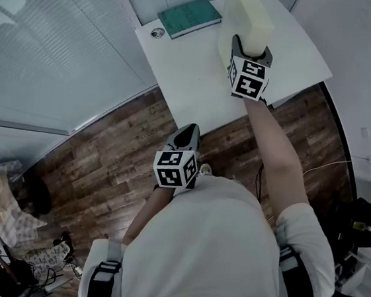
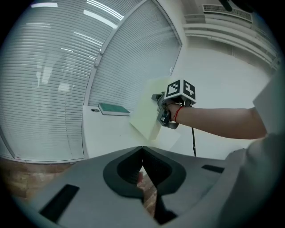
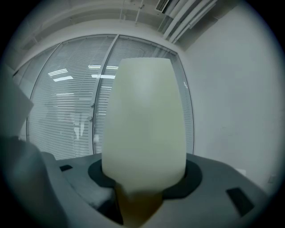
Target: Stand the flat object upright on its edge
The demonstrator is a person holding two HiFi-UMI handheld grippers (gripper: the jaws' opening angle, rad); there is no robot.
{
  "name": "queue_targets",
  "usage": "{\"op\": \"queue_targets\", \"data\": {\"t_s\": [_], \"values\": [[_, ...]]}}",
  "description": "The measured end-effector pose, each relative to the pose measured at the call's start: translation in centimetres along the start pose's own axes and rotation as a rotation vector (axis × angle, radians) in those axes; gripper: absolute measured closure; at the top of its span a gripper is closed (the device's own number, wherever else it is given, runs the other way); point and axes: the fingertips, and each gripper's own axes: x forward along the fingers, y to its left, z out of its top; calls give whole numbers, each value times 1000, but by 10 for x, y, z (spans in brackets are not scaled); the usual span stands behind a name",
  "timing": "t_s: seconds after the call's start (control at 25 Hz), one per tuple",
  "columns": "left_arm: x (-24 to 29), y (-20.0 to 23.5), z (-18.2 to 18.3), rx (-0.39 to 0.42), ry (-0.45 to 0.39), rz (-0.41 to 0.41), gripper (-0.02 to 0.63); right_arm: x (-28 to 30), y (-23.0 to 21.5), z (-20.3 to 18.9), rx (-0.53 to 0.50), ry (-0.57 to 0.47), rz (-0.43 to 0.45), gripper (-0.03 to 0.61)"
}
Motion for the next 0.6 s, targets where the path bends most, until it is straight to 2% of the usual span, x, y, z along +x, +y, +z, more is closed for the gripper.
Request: {"op": "queue_targets", "data": {"t_s": [0.4, 0.6], "values": [[5, 8, -4, -14, 12, 7, 594, 9, 18, -13, -62, -12, 22, 308], [8, 10, -3, -13, 10, 6, 594, 6, 21, -28, -56, 2, 25, 307]]}}
